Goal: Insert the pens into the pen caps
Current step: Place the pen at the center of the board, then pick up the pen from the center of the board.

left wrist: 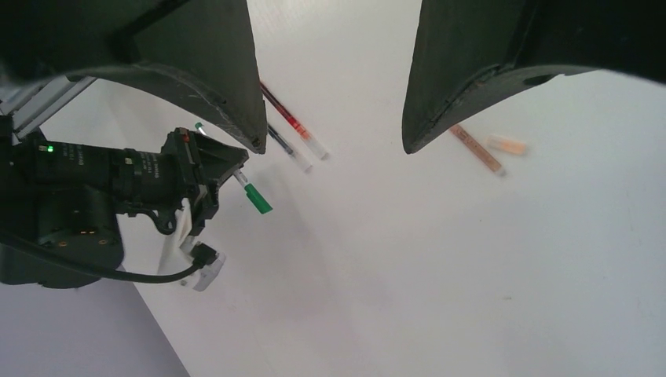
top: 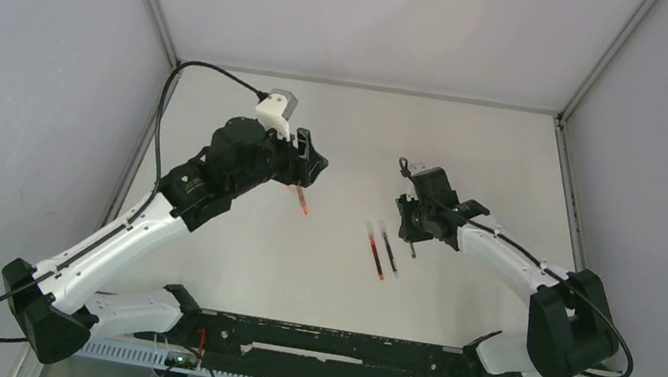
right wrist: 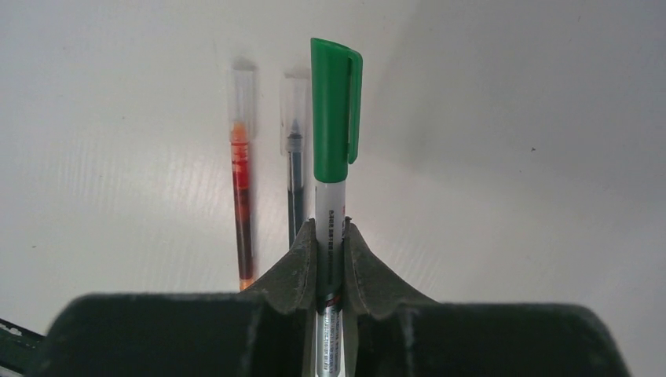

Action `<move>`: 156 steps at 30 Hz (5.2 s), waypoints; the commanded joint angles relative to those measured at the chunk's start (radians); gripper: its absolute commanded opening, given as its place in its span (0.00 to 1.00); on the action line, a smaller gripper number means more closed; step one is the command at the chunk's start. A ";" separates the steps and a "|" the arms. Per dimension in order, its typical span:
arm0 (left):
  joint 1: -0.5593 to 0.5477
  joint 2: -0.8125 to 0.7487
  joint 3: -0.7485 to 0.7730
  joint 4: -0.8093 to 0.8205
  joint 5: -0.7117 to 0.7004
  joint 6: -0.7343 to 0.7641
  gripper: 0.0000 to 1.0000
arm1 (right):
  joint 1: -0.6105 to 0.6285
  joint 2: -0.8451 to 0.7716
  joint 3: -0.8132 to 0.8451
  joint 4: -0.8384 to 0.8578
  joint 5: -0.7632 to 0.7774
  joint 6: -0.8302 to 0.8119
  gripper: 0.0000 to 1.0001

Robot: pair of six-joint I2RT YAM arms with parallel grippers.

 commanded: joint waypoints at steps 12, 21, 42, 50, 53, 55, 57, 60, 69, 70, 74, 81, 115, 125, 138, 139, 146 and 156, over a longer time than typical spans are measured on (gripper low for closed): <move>0.005 -0.029 -0.029 0.037 0.020 0.019 0.67 | 0.020 0.138 0.030 0.055 0.098 0.039 0.21; 0.005 -0.025 -0.037 0.043 0.021 0.009 0.67 | 0.029 0.156 0.030 0.064 0.069 0.043 0.28; 0.040 0.021 -0.067 0.031 -0.045 -0.068 0.68 | 0.022 -0.090 0.031 0.155 0.008 0.048 0.34; 0.089 0.119 -0.064 -0.042 -0.106 -0.138 0.67 | -0.032 -0.229 -0.018 0.221 -0.009 0.140 0.40; 0.090 0.178 -0.049 -0.046 -0.103 -0.142 0.67 | -0.041 -0.273 -0.051 0.241 -0.010 0.159 0.44; 0.090 0.227 -0.041 -0.044 -0.103 -0.159 0.66 | -0.044 -0.294 -0.062 0.228 -0.005 0.174 0.44; 0.089 0.287 -0.024 -0.044 -0.101 -0.183 0.64 | -0.051 -0.305 -0.062 0.203 -0.024 0.182 0.44; 0.089 0.414 0.013 -0.056 -0.085 -0.238 0.58 | -0.052 -0.311 -0.063 0.168 -0.043 0.161 0.44; 0.089 0.606 0.080 -0.065 -0.143 -0.324 0.55 | -0.053 -0.373 -0.129 0.162 -0.042 0.178 0.44; 0.089 0.614 0.084 -0.069 -0.151 -0.325 0.55 | -0.053 -0.382 -0.135 0.164 -0.045 0.177 0.44; 0.089 0.661 0.104 -0.098 -0.192 -0.338 0.56 | -0.053 -0.385 -0.139 0.158 -0.043 0.164 0.43; 0.091 0.723 0.118 -0.110 -0.231 -0.366 0.56 | -0.053 -0.375 -0.141 0.158 -0.050 0.156 0.43; 0.108 0.797 0.107 -0.038 -0.148 -0.289 0.11 | -0.052 -0.375 -0.139 0.131 -0.095 0.180 0.35; 0.044 0.677 0.089 0.050 0.026 -0.061 0.00 | -0.071 -0.412 -0.140 0.240 -0.242 0.180 0.38; 0.005 0.473 0.052 -0.086 0.353 0.151 0.00 | 0.097 -0.613 -0.299 0.619 -0.339 -0.381 0.49; 0.005 0.463 0.052 -0.110 0.358 0.161 0.00 | 0.131 -0.612 -0.299 0.597 -0.339 -0.483 0.50; 0.004 0.393 0.064 -0.246 0.465 0.242 0.00 | 0.230 -0.529 -0.299 0.519 -0.418 -0.940 0.51; -0.023 0.361 0.078 -0.365 0.532 0.319 0.00 | 0.268 -0.418 -0.277 0.583 -0.485 -1.299 0.59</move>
